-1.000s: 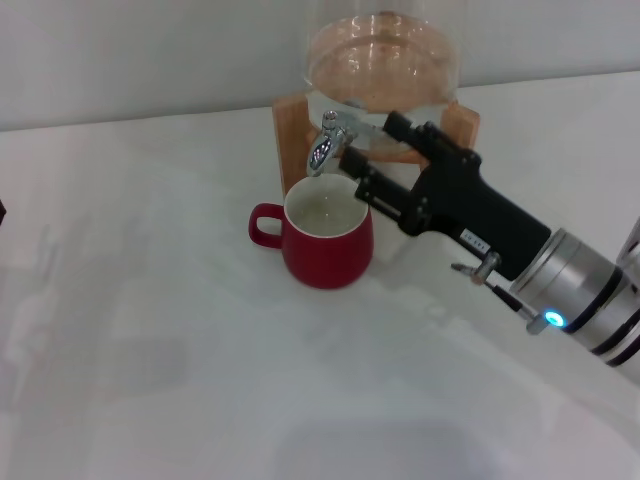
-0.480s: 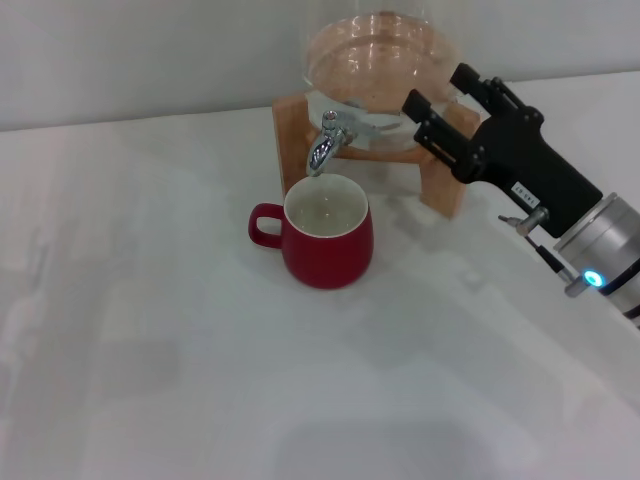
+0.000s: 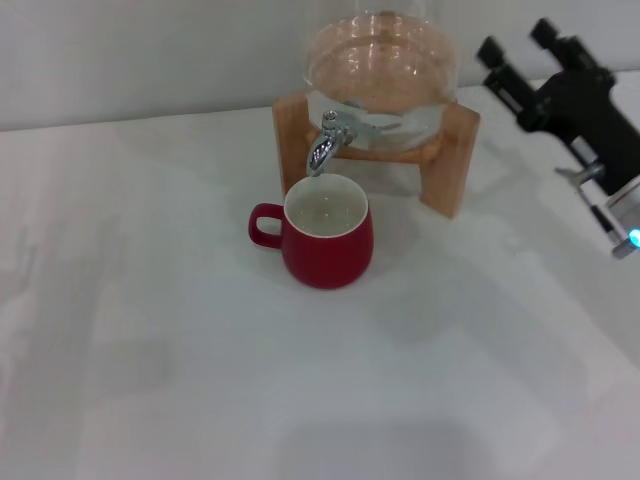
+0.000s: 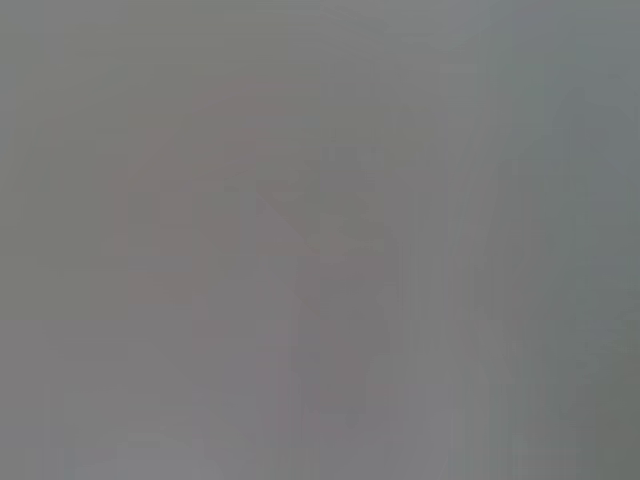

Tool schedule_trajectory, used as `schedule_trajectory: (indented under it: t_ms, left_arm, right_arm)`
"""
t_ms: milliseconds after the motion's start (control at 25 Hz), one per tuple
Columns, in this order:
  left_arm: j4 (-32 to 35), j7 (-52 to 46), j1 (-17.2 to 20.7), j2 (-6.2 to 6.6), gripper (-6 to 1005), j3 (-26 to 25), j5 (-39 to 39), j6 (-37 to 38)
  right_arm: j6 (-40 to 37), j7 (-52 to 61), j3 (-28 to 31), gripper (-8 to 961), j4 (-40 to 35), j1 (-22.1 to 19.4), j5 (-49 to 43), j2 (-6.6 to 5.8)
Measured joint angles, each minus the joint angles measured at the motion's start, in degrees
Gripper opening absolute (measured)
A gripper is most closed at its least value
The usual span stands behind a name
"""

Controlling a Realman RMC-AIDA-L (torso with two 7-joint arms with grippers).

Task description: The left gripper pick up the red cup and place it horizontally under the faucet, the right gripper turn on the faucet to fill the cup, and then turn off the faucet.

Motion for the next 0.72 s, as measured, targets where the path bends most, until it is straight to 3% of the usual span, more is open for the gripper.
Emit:
schedule_trajectory:
  t_ms: [480, 720]
  left_arm:
    - [-1.6, 0.0, -0.7, 0.05, 709, 0.0, -7.7, 0.1]
    - [-1.5, 0.0, -0.5, 0.05, 709, 0.0, -11.0, 0.7]
  right_arm:
    - [1.5, -7.1, 15.8, 781, 4.6, 1.4, 0.3, 0.34]
    - [1.4, -12.7, 17.2, 781, 5.5, 1.4, 2.1, 0.48]
